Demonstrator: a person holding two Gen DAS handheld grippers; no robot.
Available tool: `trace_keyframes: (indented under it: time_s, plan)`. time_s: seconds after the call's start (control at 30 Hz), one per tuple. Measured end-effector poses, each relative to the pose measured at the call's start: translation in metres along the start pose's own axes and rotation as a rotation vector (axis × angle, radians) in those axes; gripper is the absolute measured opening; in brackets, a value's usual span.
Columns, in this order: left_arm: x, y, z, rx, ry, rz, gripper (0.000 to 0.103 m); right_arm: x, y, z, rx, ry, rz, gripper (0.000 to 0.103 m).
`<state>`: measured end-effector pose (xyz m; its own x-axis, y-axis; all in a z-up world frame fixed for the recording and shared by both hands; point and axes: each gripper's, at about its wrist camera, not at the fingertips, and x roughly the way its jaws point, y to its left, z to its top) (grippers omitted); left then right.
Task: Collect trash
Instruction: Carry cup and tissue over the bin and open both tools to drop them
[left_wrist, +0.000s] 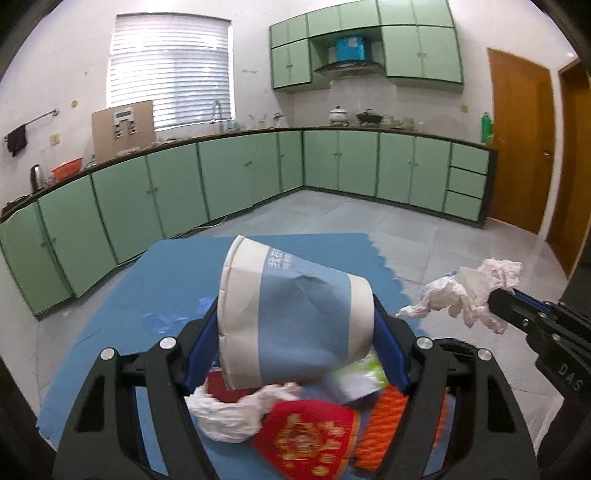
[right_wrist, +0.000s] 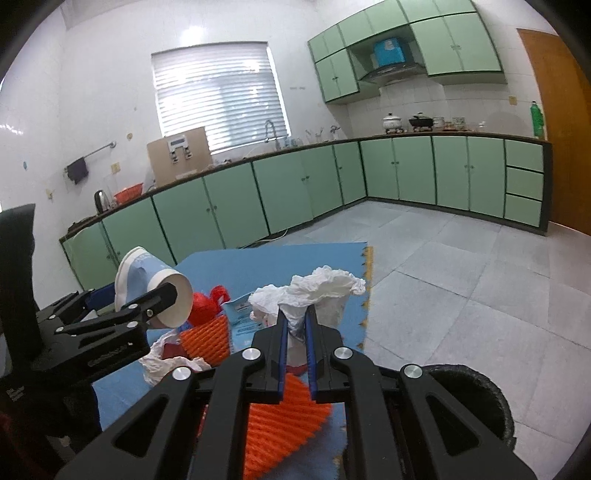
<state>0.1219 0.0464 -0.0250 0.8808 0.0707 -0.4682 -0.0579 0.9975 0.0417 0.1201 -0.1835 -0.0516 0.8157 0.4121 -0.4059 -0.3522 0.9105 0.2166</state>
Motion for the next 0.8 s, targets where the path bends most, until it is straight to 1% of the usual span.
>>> trace_keyframes:
  time_s: [0.1,0.2,0.3,0.47,0.6,0.8]
  plan:
    - [-0.001,-0.020,0.000,0.010,0.004,-0.057,0.072,-0.014,-0.013,-0.001,0.003,-0.012,-0.042,0.009]
    - [0.003,-0.049,-0.001,0.029,0.010,-0.123,0.072,-0.028,-0.032,-0.003,0.015,-0.017,-0.093,0.009]
    - [0.008,-0.079,-0.005,0.052,0.020,-0.184,0.072,-0.043,-0.055,-0.007,0.037,-0.016,-0.149,0.009]
    - [0.018,-0.120,-0.016,0.068,0.047,-0.279,0.072,-0.059,-0.083,-0.012,0.060,-0.014,-0.218,0.009]
    - [0.033,-0.149,-0.025,0.088,0.080,-0.335,0.072,-0.062,-0.104,-0.019,0.075,0.003,-0.258,0.009]
    - [0.057,-0.178,-0.042,0.112,0.139,-0.390,0.072,-0.051,-0.132,-0.031,0.109,0.057,-0.306,0.009]
